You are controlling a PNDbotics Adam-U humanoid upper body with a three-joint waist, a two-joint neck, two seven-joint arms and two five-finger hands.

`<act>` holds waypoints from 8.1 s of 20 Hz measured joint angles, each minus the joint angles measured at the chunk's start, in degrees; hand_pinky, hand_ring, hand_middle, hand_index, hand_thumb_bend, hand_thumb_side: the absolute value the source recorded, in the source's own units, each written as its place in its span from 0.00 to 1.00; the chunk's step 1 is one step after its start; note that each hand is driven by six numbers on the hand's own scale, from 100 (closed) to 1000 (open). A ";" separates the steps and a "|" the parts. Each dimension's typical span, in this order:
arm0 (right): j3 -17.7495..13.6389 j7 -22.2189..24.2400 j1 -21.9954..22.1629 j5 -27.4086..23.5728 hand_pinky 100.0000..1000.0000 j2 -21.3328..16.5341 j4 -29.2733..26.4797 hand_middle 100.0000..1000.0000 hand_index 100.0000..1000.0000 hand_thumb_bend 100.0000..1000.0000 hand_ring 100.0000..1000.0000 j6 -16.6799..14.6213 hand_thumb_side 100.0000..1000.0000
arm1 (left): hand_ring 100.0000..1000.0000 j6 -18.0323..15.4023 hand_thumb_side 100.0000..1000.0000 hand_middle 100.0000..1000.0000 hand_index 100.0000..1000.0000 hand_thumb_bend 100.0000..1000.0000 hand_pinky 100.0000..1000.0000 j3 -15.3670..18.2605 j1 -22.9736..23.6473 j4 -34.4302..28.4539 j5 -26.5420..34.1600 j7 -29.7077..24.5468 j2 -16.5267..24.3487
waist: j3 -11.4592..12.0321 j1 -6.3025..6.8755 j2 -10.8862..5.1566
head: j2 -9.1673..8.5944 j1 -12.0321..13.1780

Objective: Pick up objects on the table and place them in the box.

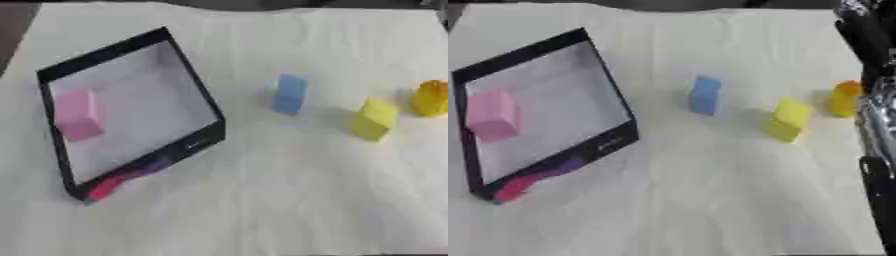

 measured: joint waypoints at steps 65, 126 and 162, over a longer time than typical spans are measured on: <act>27.86 58.45 -19.60 33.42 0.90 -14.62 4.74 0.87 0.93 0.49 0.90 5.99 0.49 | 0.63 0.43 0.49 0.72 0.79 0.27 0.65 -0.42 1.12 0.70 -0.01 -0.75 1.51 | 0.20 -2.04 -1.13 | 1.42 0.25; 27.10 55.29 -19.61 42.58 0.83 -9.85 26.27 0.66 0.77 0.24 0.74 1.77 0.19 | 0.62 0.49 0.51 0.73 0.78 0.24 0.65 -0.42 0.84 0.69 0.51 -0.55 0.49 | 1.73 -2.04 0.90 | -0.84 -1.00; 32.82 61.03 -42.32 45.53 0.77 10.47 25.41 0.46 0.60 0.13 0.59 2.53 0.00 | 0.64 -0.54 0.41 0.73 0.79 0.27 0.67 3.13 -2.62 -5.08 -1.50 1.69 6.38 | 7.54 -2.04 -3.07 | 2.05 -8.09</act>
